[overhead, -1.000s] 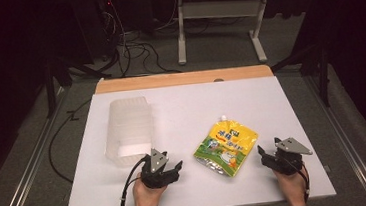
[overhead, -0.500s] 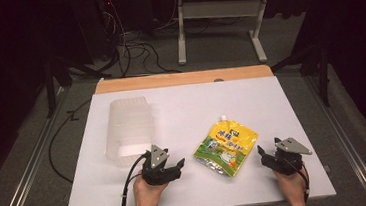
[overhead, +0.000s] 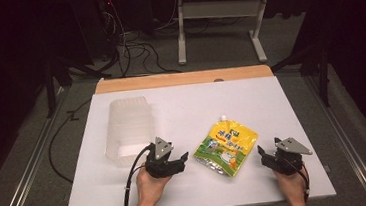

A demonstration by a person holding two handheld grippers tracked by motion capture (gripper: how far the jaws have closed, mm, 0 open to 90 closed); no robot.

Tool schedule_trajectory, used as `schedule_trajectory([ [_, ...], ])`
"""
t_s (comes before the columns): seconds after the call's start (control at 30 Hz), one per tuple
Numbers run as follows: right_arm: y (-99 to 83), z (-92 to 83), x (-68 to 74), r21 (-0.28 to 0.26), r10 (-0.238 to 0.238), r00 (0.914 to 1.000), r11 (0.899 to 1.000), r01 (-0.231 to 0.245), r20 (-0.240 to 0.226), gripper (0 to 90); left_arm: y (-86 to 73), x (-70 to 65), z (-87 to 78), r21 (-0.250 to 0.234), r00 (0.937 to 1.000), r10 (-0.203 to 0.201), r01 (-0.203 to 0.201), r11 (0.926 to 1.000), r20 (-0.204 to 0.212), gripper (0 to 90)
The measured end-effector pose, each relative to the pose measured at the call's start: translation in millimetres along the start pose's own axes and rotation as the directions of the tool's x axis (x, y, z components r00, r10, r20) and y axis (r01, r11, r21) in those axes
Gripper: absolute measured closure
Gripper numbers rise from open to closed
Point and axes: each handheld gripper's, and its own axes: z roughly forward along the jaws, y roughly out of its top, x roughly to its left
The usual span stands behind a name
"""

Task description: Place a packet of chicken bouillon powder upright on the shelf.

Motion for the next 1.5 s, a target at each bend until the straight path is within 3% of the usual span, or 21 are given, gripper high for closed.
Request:
schedule_trajectory([
  [0.5, 0.0, -0.1, -0.1, 0.001, 0.0, 1.0, 1.0, 0.0, 0.001, 32.0, 25.3, -4.9, 20.7, 0.021, 0.9989, -0.004, 0.003, 0.9998, 0.046, 31.4],
  [0.67, 0.0, -0.1, -0.2, 0.001, 0.001, 1.0, 1.0, -0.001, 0.002, 32.0, 32.6, -8.1, 30.2, 0.041, 0.9981, 0.013, -0.015, 0.999, 0.061, 31.4],
  [0.8, 0.0, -0.1, 0.2, 0.0, 0.0, 1.0, 1.0, 0.0, 0.0, 32.0, 38.9, -8.3, 41.5, 0.056, 0.9964, -0.016, 0.012, 0.9983, 0.083, 31.4],
  [0.97, -0.2, -0.3, -0.3, -0.005, 0.001, 1.0, 1.0, -0.001, 0.004, 32.0, 44.1, -12.0, 51.0, 0.073, 0.9948, -0.016, 0.009, 0.9973, 0.1, 31.8],
  [1.23, -0.1, -0.1, -0.1, -0.001, 0.004, 1.0, 1.0, -0.004, 0.002, 31.9, 52.8, -16.6, 71.0, 0.12, 0.9932, -0.01, -0.004, 0.9928, 0.116, 31.6],
  [1.37, -0.2, -0.4, -0.4, -0.003, 0.003, 1.0, 1.0, -0.003, 0.003, 32.0, 57.0, -19.2, 81.1, 0.145, 0.9932, 0.017, -0.034, 0.9888, 0.115, 31.7],
  [1.5, -0.2, -0.4, -0.6, -0.005, 0.001, 1.0, 1.0, -0.001, 0.002, 31.9, 59.1, -19.6, 92.2, 0.17, 0.9915, 0.005, -0.027, 0.9852, 0.13, 32.2],
])
